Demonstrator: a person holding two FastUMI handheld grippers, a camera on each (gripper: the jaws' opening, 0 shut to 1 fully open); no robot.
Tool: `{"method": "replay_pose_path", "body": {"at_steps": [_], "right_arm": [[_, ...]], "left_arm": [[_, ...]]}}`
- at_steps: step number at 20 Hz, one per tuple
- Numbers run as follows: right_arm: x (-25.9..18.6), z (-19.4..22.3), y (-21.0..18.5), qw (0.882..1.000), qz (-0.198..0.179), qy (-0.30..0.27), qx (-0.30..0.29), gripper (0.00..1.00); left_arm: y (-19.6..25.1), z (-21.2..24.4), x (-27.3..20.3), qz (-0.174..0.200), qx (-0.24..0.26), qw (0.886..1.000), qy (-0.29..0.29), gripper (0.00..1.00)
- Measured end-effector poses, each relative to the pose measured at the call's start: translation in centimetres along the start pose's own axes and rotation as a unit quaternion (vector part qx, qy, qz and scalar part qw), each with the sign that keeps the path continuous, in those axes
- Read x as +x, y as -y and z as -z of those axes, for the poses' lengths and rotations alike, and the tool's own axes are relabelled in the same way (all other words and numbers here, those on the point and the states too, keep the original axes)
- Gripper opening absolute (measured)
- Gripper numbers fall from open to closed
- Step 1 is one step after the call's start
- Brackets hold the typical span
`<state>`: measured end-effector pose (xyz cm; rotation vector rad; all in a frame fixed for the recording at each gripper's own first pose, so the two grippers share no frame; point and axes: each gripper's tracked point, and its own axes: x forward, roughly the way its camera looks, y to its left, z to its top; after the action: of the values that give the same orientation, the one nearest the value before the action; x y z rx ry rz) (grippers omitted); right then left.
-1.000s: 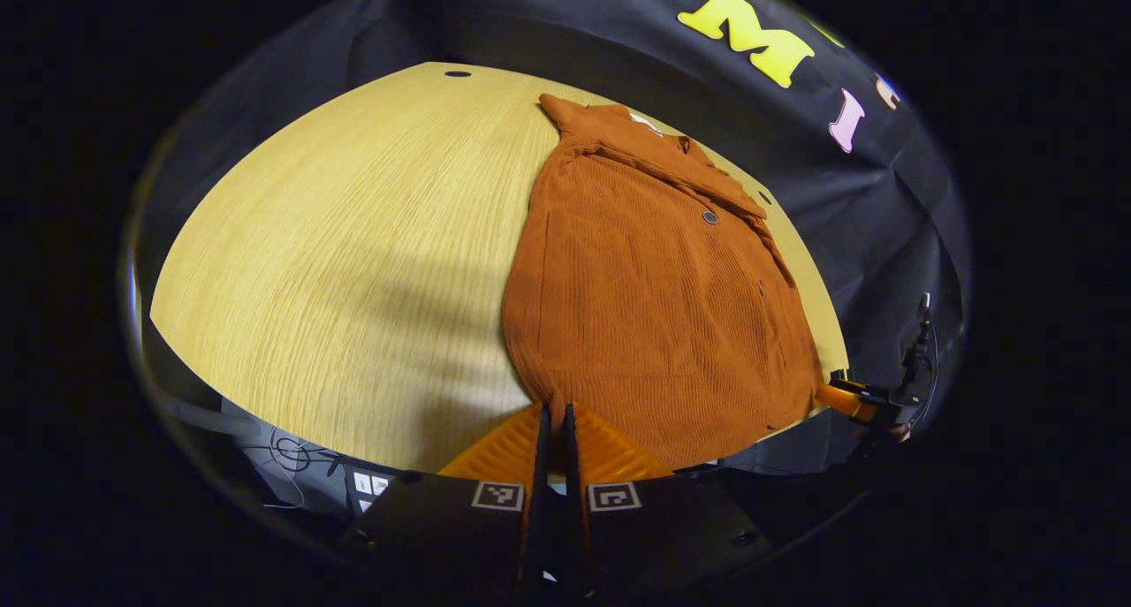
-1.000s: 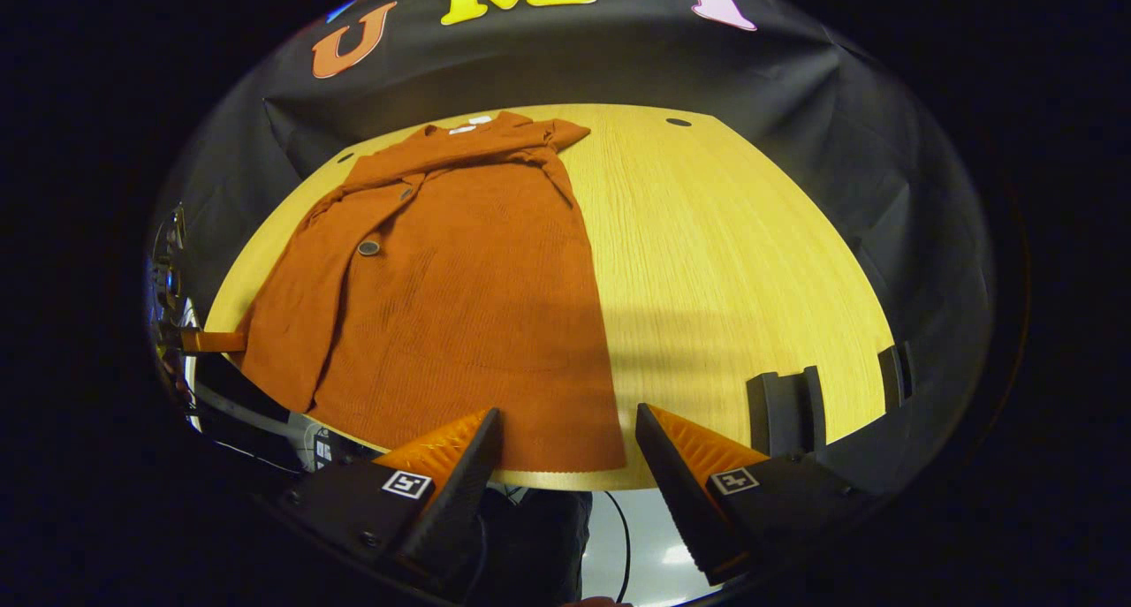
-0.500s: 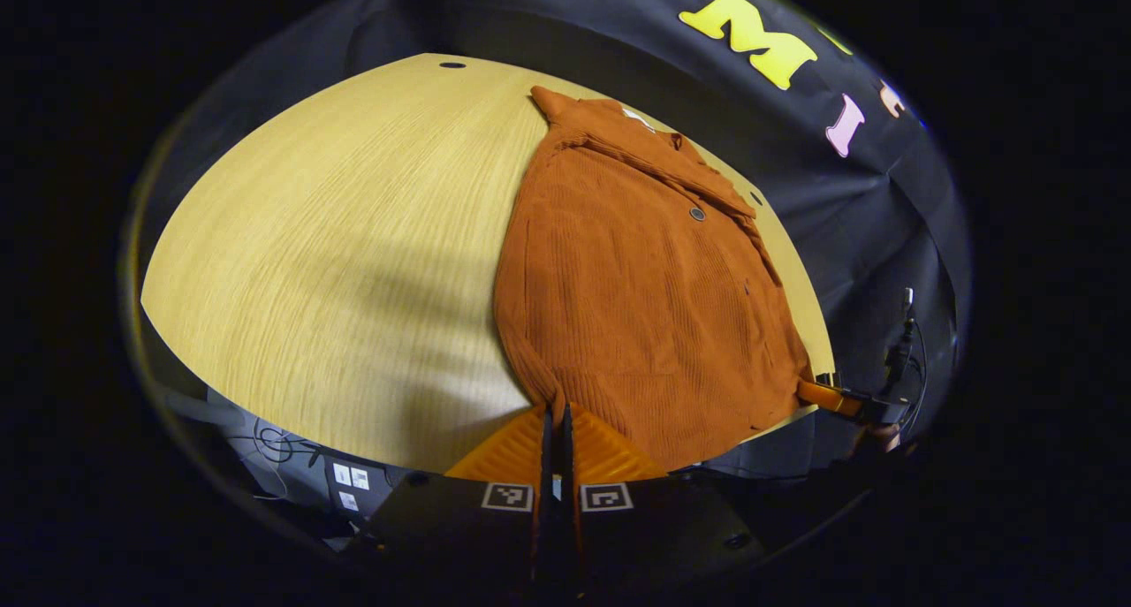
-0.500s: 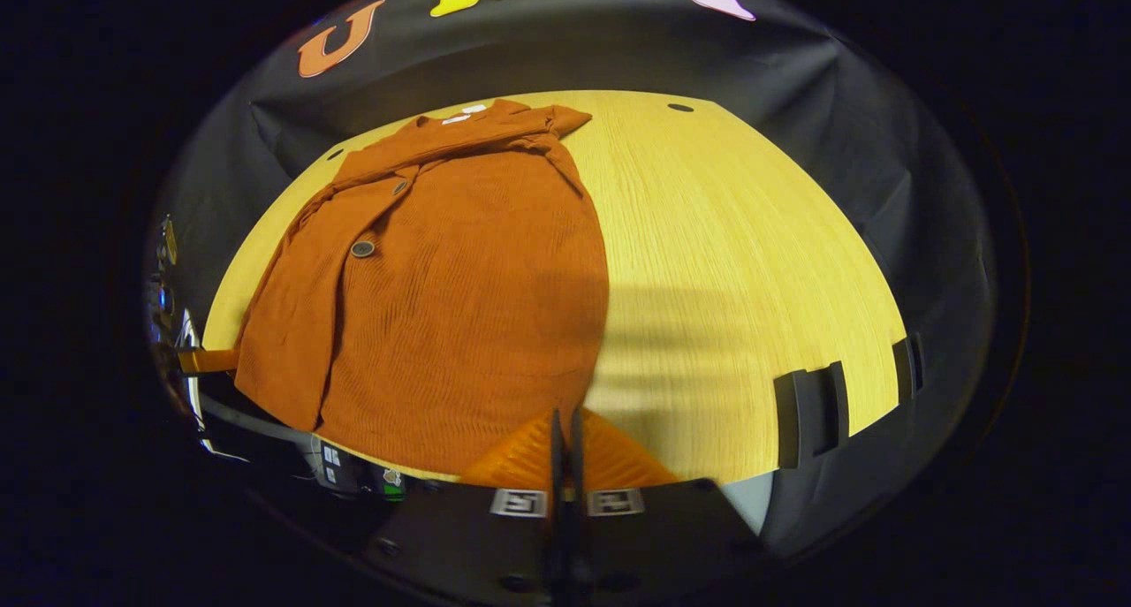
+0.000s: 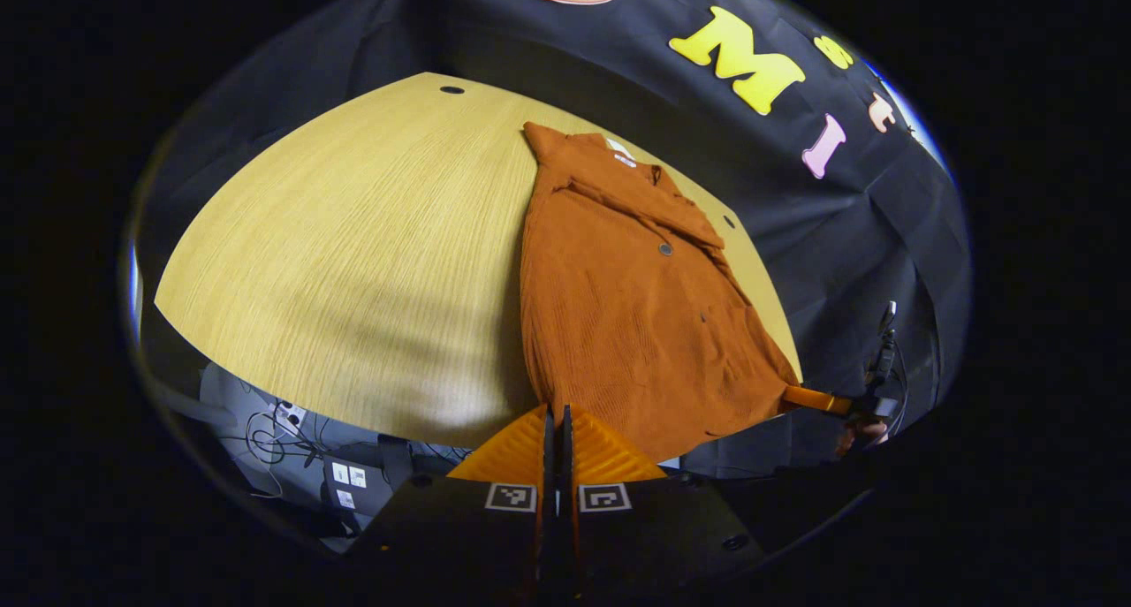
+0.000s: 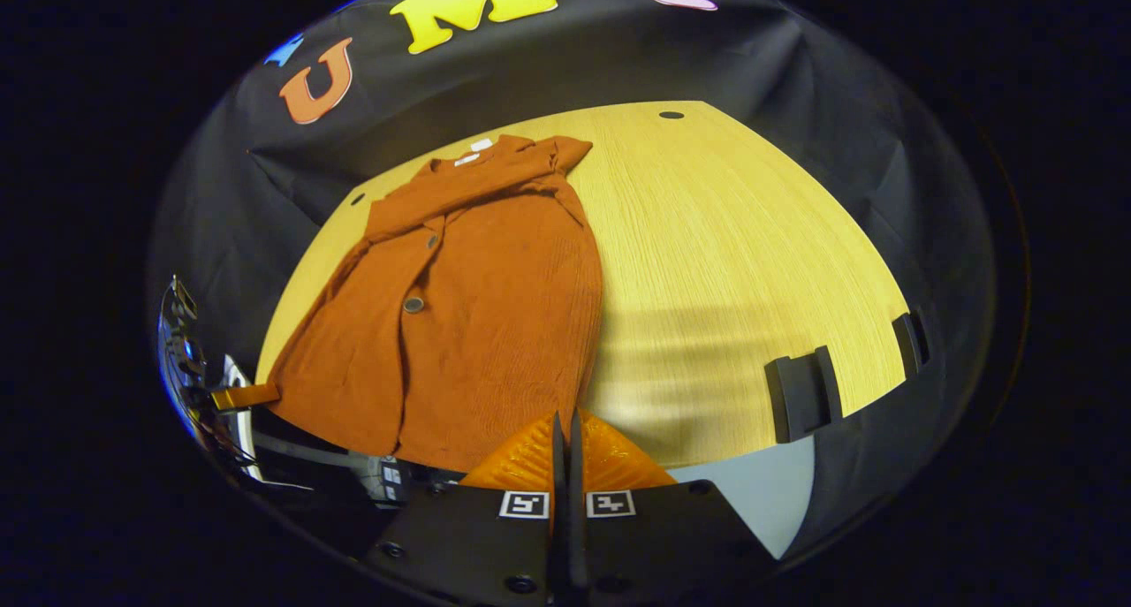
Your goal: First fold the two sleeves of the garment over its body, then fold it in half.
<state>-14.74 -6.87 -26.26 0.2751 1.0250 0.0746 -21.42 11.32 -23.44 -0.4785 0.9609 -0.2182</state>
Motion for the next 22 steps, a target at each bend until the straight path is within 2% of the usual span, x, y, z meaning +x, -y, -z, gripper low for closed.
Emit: {"method": "replay_pose_path", "body": {"at_steps": [5,7,10,13,17,22], "right_arm": [[-5.3,-3.6,-0.5,0.998,-0.014,0.051,0.02,0.01],[-6.5,-7.2,-0.9,0.996,-0.026,0.079,0.024,0.01],[-7.3,-14.4,-2.2,0.99,-0.05,0.13,0.031,0.01],[-7.2,-22.3,-4.7,0.981,-0.081,0.175,-0.002,0.01],[-2.7,-32.5,-7.9,0.972,-0.1,0.203,-0.068,0.01],[7.5,-41.7,-9.3,0.969,-0.096,0.202,-0.109,0.01]], "left_arm": [[3.4,-0.9,-4.9,0.027,0.05,0.998,0.024,0.04],[4.8,-4.0,-5.3,0.033,0.059,0.997,0.044,0.04],[6.3,-10.0,-5.6,0.03,0.045,0.996,0.077,0.04],[7.9,-17.1,-5.4,0.039,0.039,0.993,0.109,0.04],[8.2,-25.7,-2.9,0.016,0.117,0.986,0.114,0.04],[7.3,-37.1,5.6,-0.014,0.162,0.98,0.117,0.04]]}}
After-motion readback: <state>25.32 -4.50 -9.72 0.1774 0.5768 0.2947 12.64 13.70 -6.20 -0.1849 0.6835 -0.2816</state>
